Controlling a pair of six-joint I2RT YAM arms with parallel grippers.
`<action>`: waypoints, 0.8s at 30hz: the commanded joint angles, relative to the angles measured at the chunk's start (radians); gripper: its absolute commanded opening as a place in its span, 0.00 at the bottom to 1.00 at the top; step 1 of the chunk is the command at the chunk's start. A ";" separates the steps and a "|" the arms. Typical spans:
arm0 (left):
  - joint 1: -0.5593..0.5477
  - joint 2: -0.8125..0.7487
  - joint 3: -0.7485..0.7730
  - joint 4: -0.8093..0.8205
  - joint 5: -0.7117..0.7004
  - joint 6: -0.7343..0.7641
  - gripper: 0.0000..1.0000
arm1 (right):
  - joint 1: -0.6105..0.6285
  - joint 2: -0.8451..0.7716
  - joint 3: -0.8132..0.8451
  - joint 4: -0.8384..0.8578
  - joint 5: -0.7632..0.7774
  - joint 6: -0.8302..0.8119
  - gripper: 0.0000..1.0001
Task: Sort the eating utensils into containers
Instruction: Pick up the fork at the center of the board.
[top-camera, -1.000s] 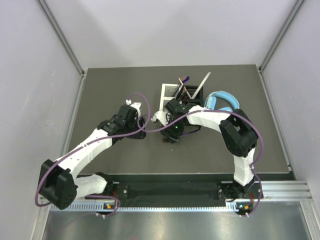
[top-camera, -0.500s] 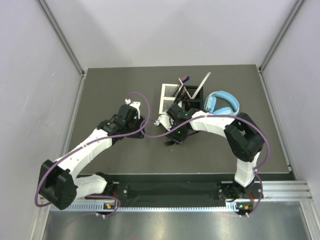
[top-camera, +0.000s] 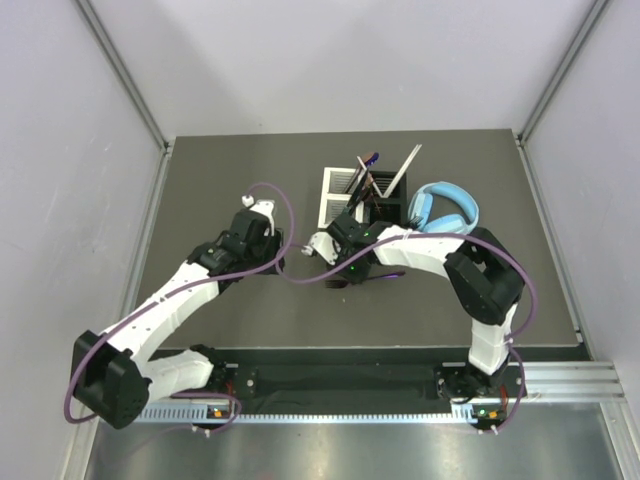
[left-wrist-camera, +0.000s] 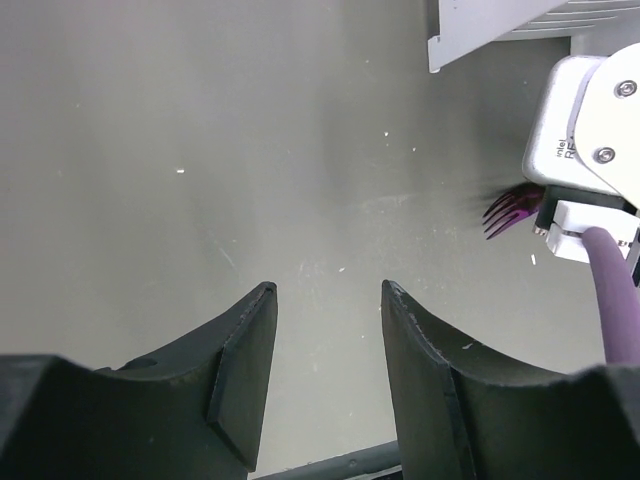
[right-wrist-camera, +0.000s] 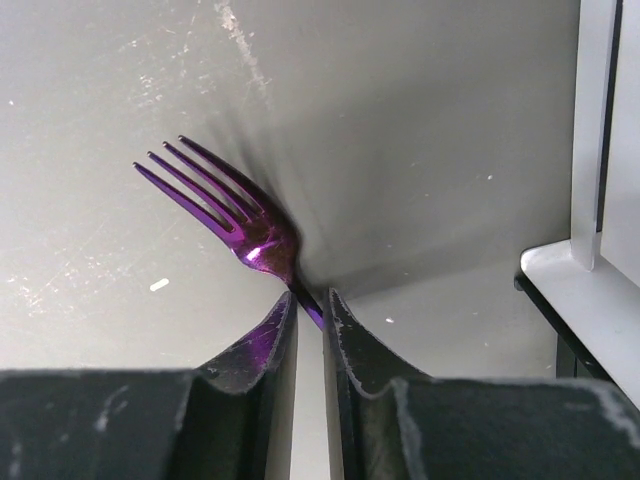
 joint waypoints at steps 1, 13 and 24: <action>0.001 -0.036 0.028 -0.012 -0.031 -0.016 0.52 | 0.025 0.133 -0.030 -0.024 -0.045 0.047 0.00; 0.015 -0.097 0.080 -0.095 -0.191 -0.050 0.52 | 0.057 0.210 0.133 -0.069 -0.169 0.171 0.00; 0.127 -0.100 0.166 -0.253 -0.481 -0.166 0.48 | 0.061 0.055 0.212 -0.092 -0.205 0.225 0.00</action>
